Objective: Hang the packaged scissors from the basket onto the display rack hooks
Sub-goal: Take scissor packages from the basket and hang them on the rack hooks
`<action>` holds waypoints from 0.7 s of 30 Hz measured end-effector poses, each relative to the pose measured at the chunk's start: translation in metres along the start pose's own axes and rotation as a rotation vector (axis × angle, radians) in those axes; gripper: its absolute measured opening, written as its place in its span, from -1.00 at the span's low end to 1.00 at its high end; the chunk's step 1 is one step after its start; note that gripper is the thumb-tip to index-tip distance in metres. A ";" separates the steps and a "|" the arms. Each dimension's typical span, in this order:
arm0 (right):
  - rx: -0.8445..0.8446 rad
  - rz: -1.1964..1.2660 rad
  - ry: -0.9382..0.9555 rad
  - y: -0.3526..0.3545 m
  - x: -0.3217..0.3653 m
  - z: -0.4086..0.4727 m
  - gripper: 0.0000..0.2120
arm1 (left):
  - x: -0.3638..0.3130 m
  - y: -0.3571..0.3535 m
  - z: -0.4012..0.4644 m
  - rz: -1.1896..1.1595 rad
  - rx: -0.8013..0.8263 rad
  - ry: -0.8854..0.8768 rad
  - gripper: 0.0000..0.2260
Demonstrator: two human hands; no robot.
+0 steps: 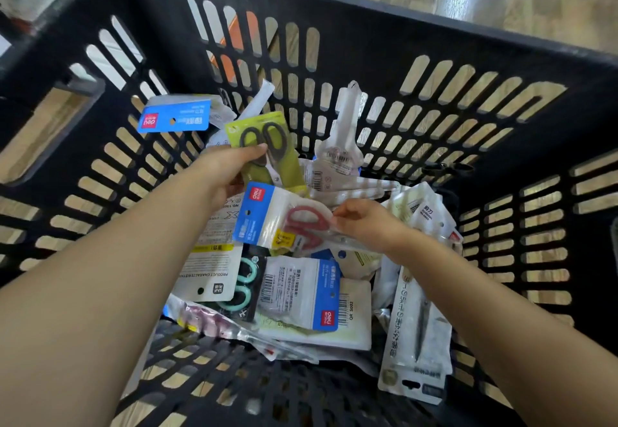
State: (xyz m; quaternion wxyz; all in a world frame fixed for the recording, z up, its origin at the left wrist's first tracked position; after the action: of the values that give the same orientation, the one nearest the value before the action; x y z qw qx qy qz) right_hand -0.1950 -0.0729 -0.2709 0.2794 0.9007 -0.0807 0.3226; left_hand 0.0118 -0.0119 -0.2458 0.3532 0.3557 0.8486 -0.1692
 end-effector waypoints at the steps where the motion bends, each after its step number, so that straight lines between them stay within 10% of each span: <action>1: -0.007 0.014 -0.010 0.001 0.000 0.000 -0.94 | -0.001 0.003 0.000 -0.001 -0.026 -0.002 -0.87; 5: -0.074 0.096 -0.040 0.008 0.001 0.000 -0.92 | -0.002 0.013 -0.001 0.233 -0.129 -0.069 -0.82; 9: -0.150 0.166 -0.075 0.016 -0.003 -0.001 -0.90 | -0.006 0.012 -0.007 1.175 -0.355 -0.340 -0.46; 14: -0.178 0.165 -0.107 0.018 -0.007 0.003 -0.88 | -0.006 -0.027 -0.010 1.793 -0.151 -0.792 -0.62; 21: -0.317 0.151 -0.126 0.037 -0.015 -0.001 -0.88 | 0.004 -0.051 0.007 1.593 0.115 -0.629 -0.43</action>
State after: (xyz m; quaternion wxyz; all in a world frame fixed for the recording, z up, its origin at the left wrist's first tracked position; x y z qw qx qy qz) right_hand -0.2194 -0.1041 -0.2630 0.3872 0.8553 -0.2151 0.2690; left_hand -0.0238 -0.0489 -0.2514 0.5668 0.7995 0.1986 -0.0041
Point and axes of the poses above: each hand's wrist, its own z-axis towards the middle knuckle, its own y-axis out of the back of the hand, x = y × z, the point moved 4 cm from there along z, towards the middle knuckle, and after that the axes turned 9 degrees about -z, right-handed, at the moved point
